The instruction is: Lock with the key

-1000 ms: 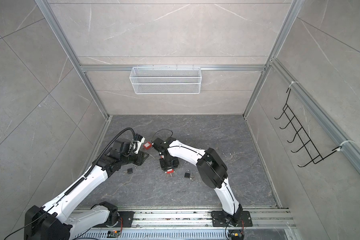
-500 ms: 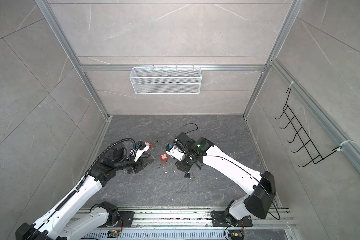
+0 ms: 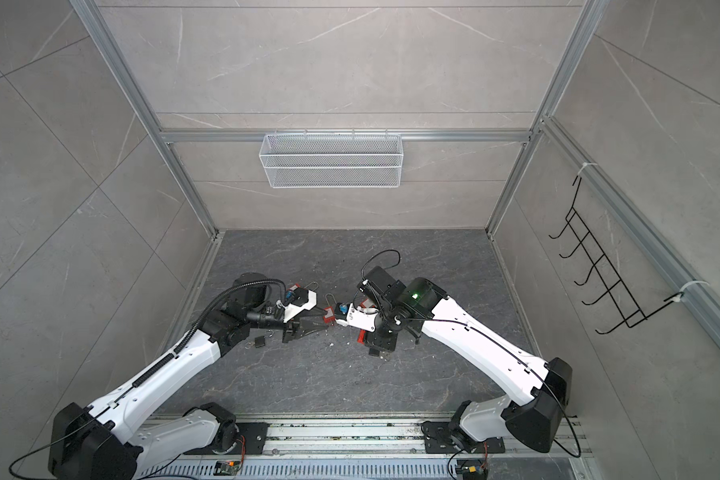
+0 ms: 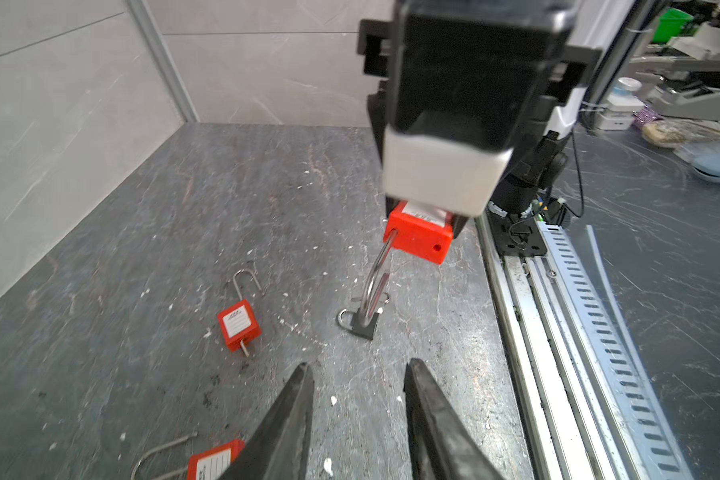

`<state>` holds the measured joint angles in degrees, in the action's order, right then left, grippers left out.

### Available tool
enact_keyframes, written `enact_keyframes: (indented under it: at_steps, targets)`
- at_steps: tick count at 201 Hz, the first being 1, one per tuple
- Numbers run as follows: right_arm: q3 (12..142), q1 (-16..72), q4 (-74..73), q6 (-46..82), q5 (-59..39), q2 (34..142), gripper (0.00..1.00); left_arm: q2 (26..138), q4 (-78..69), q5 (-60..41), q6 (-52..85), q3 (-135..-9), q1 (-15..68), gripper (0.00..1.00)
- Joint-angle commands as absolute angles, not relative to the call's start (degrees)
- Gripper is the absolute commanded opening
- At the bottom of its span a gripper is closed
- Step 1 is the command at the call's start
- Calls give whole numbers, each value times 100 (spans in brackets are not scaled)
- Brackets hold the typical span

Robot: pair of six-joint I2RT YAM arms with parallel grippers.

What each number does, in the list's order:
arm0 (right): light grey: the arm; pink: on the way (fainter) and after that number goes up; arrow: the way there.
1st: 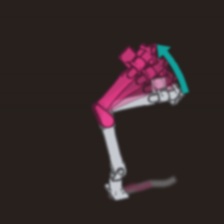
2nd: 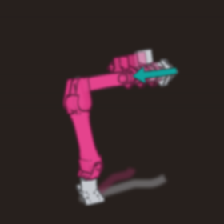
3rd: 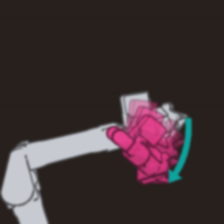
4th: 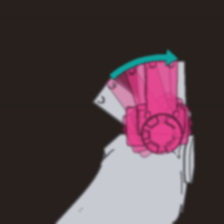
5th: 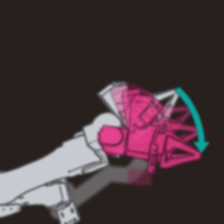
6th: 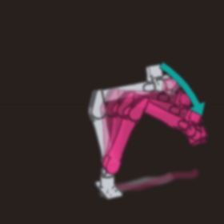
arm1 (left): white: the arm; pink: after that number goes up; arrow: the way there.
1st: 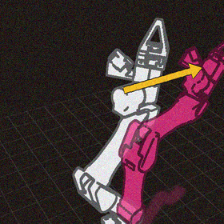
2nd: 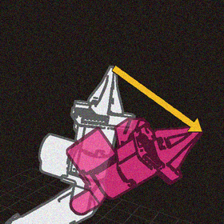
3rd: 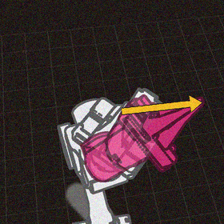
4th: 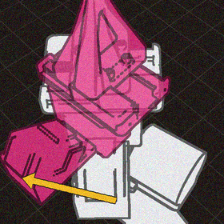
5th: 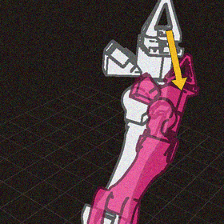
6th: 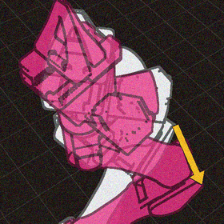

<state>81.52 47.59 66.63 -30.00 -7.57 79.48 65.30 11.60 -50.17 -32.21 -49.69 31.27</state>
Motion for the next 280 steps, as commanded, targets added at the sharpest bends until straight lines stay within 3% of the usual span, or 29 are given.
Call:
enact_keyframes:
  at_steps: [1, 128, 165, 187, 198, 233, 258, 280]
  targets:
    - [8149, 4778, 6809, -3223, -921, 7761, 24, 6715, 1117, -5318, -3532, -5246, 3366, 39]
    - [7864, 4766, 6654, -3408, -1134, 7550, 22, 7057, 782, -4948, -3165, -5337, 3873, 19]
    - [7831, 4768, 6551, -3459, -1056, 7515, 23, 7100, 781, -4992, -3064, -5345, 3912, 1]
    - [7831, 4777, 6448, -3545, -994, 7472, 23, 7130, 801, -5053, -2978, -5362, 3911, 0]
    - [7850, 4769, 6406, -3576, -922, 7471, 27, 7161, 800, -5069, -2909, -5385, 3911, 0]
    - [7858, 4766, 6401, -3630, -710, 7338, 54, 7082, 264, -5132, -2425, -5264, 3911, 0]
    - [7773, 4745, 6540, -3626, -703, 7114, 61, 7051, -53, -5309, -2158, -5202, 3908, 0]
    - [7805, 4673, 6767, -3593, -806, 6980, 61, 7008, -461, -5469, -1849, -5079, 3911, 0]
